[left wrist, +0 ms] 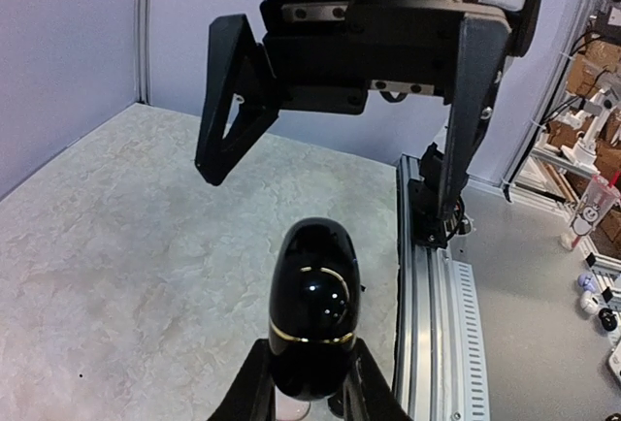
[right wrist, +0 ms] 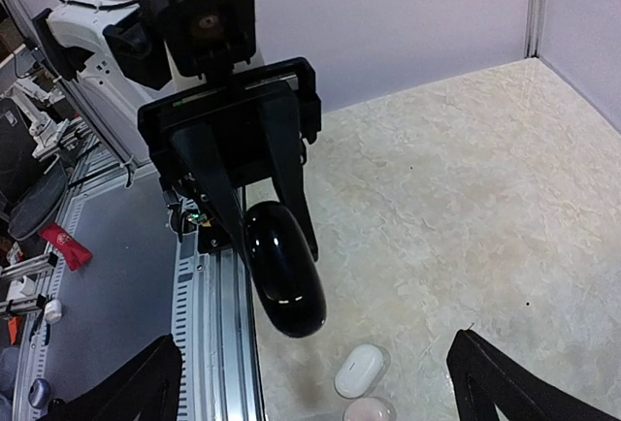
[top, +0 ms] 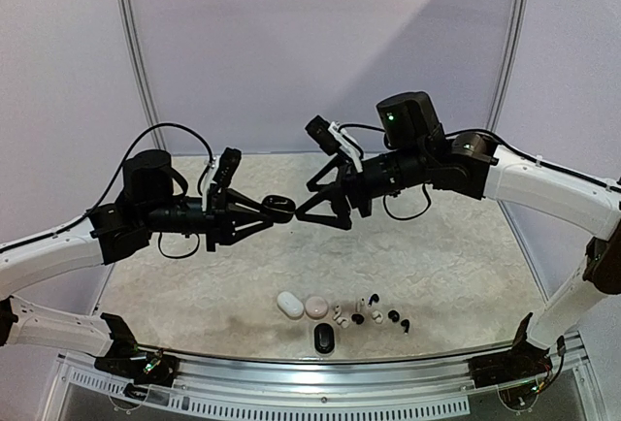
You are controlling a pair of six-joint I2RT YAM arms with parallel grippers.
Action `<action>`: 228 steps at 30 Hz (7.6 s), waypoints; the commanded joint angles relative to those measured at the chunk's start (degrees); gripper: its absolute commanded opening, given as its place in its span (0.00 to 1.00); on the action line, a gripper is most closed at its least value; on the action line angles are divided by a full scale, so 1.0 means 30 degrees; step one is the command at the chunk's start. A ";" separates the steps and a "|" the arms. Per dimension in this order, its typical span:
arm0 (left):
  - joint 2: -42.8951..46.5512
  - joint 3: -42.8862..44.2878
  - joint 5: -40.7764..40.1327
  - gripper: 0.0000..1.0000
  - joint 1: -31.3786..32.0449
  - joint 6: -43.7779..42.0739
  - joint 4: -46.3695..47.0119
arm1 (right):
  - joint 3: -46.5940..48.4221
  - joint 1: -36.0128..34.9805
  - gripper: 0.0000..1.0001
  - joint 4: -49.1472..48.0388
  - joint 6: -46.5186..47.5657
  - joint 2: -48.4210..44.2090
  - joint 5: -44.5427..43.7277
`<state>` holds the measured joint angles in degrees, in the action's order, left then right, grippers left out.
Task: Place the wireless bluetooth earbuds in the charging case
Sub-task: Pass from the right arm to the left, then open the charging case, then pick up the right earbud from the center of the board, then insert the right earbud into the right side groove of the charging case.
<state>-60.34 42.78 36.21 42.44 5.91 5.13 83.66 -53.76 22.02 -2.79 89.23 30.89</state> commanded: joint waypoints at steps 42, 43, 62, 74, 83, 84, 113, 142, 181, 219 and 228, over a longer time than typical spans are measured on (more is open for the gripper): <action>-0.0062 0.1134 -0.1892 0.00 0.2554 -0.6623 -0.2270 | 0.1782 0.0154 0.90 0.0703 0.1564 0.2712 0.0006; -0.0087 0.1073 -0.2004 0.00 0.2554 -0.6456 -0.2218 | 0.1882 0.0178 0.90 0.0788 0.1598 0.2717 0.0024; -0.0361 0.0949 -0.1920 0.00 0.2408 -0.5242 -0.2035 | 0.2733 0.0959 0.99 -0.1364 0.0039 0.1431 0.3630; -0.0229 0.0611 -0.2273 0.00 0.2028 -0.2310 -0.0239 | 0.1865 0.2139 0.99 0.0080 -0.0671 -0.0037 0.1488; 0.0173 -0.0618 -0.3155 0.00 0.1910 -0.0623 0.1996 | 0.1044 0.4266 0.92 1.2851 -0.6793 0.0002 -1.2726; 0.0199 -0.0728 -0.3161 0.00 0.1910 -0.0612 0.2050 | 0.0541 0.4267 0.92 1.3729 -0.7227 0.0046 -1.3008; 0.0879 -0.1566 -0.2756 0.00 0.1910 -0.1271 0.2093 | -0.8908 0.1764 0.45 1.0874 -1.3630 0.1551 -0.6346; 0.0651 -0.1533 -0.2808 0.00 0.1880 -0.1399 0.2101 | -0.8772 0.0369 0.24 1.0391 -1.4176 0.3995 -0.6792; -0.1662 0.1893 -0.3995 0.00 0.1753 -0.7389 0.4895 | -0.1276 0.0937 0.00 0.0841 -0.1365 -0.5918 -0.9396; -0.2758 0.1354 -0.4774 0.00 0.3374 -0.3924 0.8070 | -0.3436 -0.1448 0.00 -0.7341 0.6321 -0.4421 -0.3761; -0.2843 0.1676 -0.4727 0.00 0.3455 -0.3934 0.7690 | -0.3496 -0.1447 0.00 -0.6645 0.6720 -0.4110 -0.4522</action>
<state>-68.29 46.04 21.78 51.70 -6.48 28.60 74.15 -57.76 0.64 16.21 76.23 19.38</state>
